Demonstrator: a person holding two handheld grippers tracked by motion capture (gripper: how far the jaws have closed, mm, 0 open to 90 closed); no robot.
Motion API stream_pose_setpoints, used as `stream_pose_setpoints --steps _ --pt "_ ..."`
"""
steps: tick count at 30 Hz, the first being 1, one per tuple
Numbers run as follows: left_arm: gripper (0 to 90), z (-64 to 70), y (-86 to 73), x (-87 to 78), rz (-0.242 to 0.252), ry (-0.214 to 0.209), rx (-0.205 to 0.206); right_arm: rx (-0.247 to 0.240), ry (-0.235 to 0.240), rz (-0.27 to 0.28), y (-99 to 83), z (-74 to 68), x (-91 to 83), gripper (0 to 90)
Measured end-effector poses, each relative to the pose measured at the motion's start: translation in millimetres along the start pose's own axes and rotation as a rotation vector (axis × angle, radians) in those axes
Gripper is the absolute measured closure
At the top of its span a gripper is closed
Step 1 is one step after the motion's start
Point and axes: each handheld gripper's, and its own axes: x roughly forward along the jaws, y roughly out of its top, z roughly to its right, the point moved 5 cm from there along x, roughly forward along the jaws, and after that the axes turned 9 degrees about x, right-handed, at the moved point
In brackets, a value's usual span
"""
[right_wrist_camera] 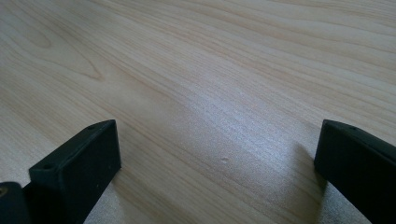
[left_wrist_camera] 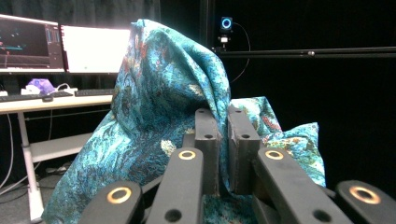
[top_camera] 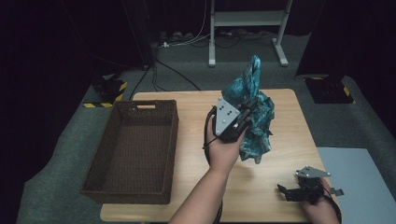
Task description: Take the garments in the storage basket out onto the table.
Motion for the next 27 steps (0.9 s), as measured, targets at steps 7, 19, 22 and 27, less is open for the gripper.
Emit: stream_pose_setpoints --steps 7,19,22,27 --pt "84.6 6.2 -18.8 8.2 -0.034 -0.011 -0.021 0.000 0.000 0.000 0.0 0.0 0.0 0.2" --pt "84.6 11.5 -40.1 14.1 -0.071 -0.016 -0.032 -0.004 0.000 -0.002 0.0 -0.3 0.3 0.2" --pt "84.6 10.7 -48.2 15.2 -0.086 -0.015 -0.043 -0.004 -0.001 -0.002 0.0 -0.4 0.3 0.2" --pt "84.6 9.0 -60.8 15.9 -0.114 -0.012 -0.048 -0.005 -0.002 -0.002 0.1 -0.5 0.4 0.2"
